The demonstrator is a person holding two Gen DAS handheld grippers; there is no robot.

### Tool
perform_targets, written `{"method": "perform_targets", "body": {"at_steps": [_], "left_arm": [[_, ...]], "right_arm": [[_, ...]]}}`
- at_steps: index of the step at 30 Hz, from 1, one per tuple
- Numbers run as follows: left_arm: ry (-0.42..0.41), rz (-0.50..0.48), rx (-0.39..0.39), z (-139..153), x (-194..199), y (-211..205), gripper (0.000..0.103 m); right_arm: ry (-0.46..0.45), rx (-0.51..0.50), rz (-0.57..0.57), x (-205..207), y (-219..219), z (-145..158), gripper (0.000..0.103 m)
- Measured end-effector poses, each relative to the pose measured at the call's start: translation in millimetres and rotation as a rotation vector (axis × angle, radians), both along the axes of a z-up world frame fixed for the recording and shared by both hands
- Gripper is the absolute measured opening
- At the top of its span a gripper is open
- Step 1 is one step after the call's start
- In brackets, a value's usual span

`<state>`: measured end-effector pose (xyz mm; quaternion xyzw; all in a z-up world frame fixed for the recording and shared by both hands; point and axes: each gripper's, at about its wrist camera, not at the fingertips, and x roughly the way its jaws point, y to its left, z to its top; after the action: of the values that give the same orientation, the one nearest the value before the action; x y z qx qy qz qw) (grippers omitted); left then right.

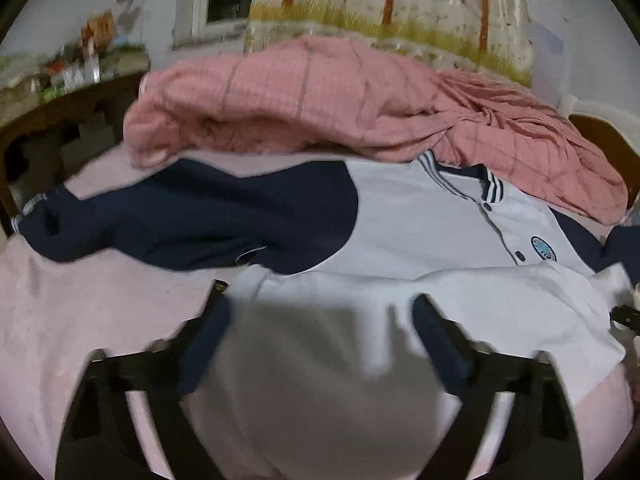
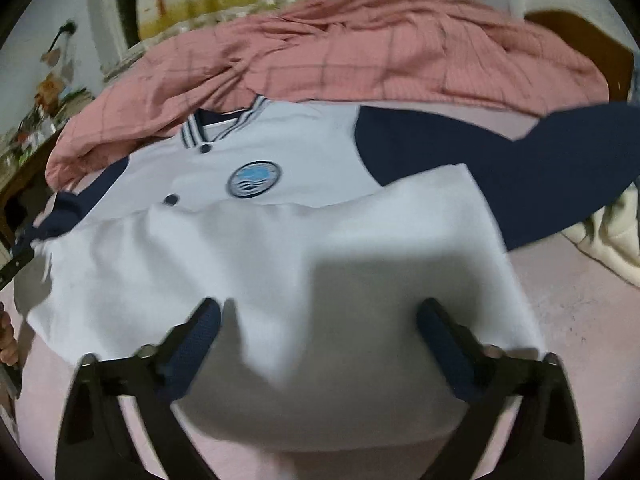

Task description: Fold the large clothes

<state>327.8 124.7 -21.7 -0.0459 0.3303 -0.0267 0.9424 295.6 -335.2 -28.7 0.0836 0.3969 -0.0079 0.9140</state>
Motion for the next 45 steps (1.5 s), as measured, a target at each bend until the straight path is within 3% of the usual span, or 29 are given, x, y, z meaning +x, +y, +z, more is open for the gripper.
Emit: {"method": "perform_targets", "body": {"at_steps": [1,2,5,9,11,17,19,20,23,31,32,38,40,45], "left_arm": [[0.037,0.026,0.008,-6.9,5.7,7.1,0.054],[0.069,0.042,0.014,-14.1,10.3,11.9,0.035],[0.139,0.065,-0.069,-29.6,20.4,28.4,0.026],[0.101,0.106,-0.094,-25.2,11.1,37.2,0.023],[0.074,0.106,-0.067,-20.5,3.4,32.9,0.023],[-0.003,0.054,0.019,-5.3,-10.8,13.2,0.045],[-0.027,0.054,0.018,-0.2,-14.8,12.4,0.057],[-0.041,0.057,0.013,2.8,-16.8,12.9,0.062],[-0.078,0.056,0.030,10.4,-20.8,11.7,0.064],[-0.142,0.011,0.030,27.1,-30.8,-0.9,0.067],[-0.150,0.000,0.027,29.7,-32.5,-2.4,0.067],[-0.242,-0.038,0.011,54.9,-52.0,-7.8,0.072],[-0.266,-0.045,0.011,61.7,-57.7,-8.5,0.072],[-0.277,-0.094,-0.007,84.4,-58.4,-0.8,0.073]], "right_arm": [[0.003,-0.002,-0.027,0.4,-7.8,-1.1,0.073],[0.004,-0.004,-0.056,0.7,-15.2,-2.2,0.058],[-0.009,0.056,-0.067,-0.6,-32.3,-3.6,0.045],[-0.020,0.061,-0.071,-3.2,-36.1,-3.2,0.046],[-0.024,0.036,-0.076,-4.0,-32.4,-3.0,0.046],[-0.033,-0.014,-0.078,-9.5,-25.9,0.1,0.050],[-0.059,-0.037,-0.080,-16.2,-21.2,4.9,0.051],[-0.075,-0.040,-0.074,-20.0,-18.9,7.6,0.056],[-0.143,-0.054,-0.057,-32.6,-9.4,17.9,0.072],[-0.254,-0.159,-0.040,-48.0,14.6,31.6,0.077],[-0.267,-0.157,-0.042,-50.4,14.7,33.2,0.082],[-0.332,-0.115,-0.033,-57.4,9.1,39.7,0.085],[-0.314,-0.121,-0.078,-57.2,3.7,38.9,0.085],[-0.296,0.025,-0.173,-60.8,1.0,69.4,0.085]]}}
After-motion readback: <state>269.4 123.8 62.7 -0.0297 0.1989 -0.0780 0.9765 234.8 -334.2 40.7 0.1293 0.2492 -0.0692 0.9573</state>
